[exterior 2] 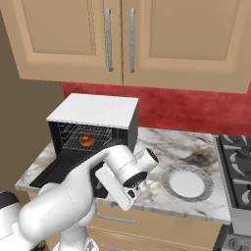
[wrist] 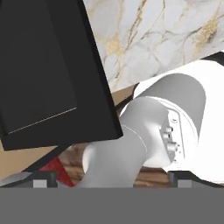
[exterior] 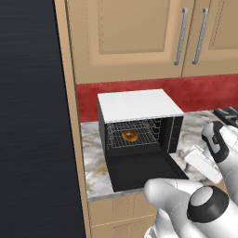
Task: Pick up the bagel from the plate, place it on the toaster oven rack, close the door, and set the timer.
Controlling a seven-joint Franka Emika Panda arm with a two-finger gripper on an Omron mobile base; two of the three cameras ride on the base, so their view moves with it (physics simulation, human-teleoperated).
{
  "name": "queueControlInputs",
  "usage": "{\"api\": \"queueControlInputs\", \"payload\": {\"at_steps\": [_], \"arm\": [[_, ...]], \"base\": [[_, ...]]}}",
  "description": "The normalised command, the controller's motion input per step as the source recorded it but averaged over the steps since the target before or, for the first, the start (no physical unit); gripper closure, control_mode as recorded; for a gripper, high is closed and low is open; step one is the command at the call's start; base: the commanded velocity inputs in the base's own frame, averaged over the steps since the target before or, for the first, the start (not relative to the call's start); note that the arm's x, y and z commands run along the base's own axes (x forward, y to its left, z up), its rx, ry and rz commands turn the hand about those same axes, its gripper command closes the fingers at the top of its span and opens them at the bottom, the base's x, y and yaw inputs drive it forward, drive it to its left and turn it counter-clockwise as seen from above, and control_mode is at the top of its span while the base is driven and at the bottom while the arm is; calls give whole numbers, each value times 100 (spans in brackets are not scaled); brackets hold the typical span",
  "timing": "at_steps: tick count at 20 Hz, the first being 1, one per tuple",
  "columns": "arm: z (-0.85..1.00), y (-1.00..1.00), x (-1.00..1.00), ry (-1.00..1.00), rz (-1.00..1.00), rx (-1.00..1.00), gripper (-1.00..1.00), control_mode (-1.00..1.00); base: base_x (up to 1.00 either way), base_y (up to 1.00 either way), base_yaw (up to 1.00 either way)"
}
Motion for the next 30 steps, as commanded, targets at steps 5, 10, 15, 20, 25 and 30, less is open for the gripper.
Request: {"api": "queueControlInputs", "payload": {"at_steps": [5, 10, 15, 20, 25, 30], "arm": [[-1, 0, 21, -6, 0, 2, -100, -100], [-18, 0, 9, 0, 0, 4, -100, -100], [-16, 0, 3, 0, 0, 5, -100, -100], [-3, 8, 2, -1, -1, 4, -100, -100], [0, 17, 0, -1, 0, 6, -100, -100], [-3, 20, 2, 0, -2, 5, -100, -100]], "base": [[0, 0, 0], [0, 0, 0], [0, 0, 0], [0, 0, 0], [0, 0, 0], [0, 0, 0]]}}
